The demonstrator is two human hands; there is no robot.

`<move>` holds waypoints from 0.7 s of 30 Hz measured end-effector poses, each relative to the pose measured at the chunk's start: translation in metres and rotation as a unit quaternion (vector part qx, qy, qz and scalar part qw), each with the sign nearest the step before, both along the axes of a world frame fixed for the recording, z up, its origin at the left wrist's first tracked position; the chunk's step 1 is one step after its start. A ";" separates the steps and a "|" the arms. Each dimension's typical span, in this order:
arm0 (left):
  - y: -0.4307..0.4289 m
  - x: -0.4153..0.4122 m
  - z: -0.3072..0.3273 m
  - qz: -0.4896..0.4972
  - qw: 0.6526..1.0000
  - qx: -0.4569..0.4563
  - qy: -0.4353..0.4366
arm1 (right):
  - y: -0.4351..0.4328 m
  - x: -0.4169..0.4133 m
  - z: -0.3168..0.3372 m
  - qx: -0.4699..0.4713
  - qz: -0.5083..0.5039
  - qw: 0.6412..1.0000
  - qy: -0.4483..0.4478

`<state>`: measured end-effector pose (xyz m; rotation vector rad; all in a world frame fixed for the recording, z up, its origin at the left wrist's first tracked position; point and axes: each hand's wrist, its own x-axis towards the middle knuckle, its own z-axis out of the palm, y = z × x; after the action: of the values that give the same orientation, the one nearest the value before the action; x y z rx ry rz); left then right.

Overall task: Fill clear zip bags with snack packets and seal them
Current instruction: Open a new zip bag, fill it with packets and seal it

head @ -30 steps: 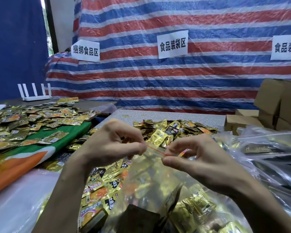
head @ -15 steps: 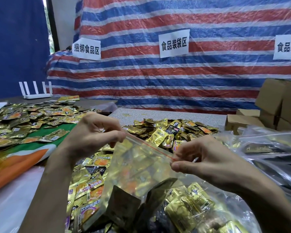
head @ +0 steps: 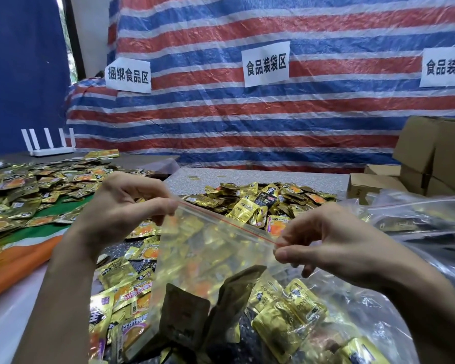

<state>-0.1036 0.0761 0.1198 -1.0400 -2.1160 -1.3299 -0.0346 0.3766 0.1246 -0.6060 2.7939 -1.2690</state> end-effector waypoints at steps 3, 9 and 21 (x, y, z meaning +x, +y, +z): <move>-0.005 0.000 0.000 0.045 0.999 -0.016 -0.002 | 0.002 0.002 0.002 -0.008 0.002 1.000 -0.001; -0.011 -0.009 -0.004 0.123 0.992 -0.029 -0.023 | 0.004 0.010 0.008 0.011 -0.016 0.999 0.035; 0.081 -0.013 0.001 0.127 0.990 0.060 -0.034 | 0.010 0.028 0.014 -0.027 -0.038 0.998 0.045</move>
<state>-0.1169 0.1575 0.1211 -0.6613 -2.1041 -1.3630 -0.0068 0.3869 0.1384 -0.5782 2.8892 -1.3694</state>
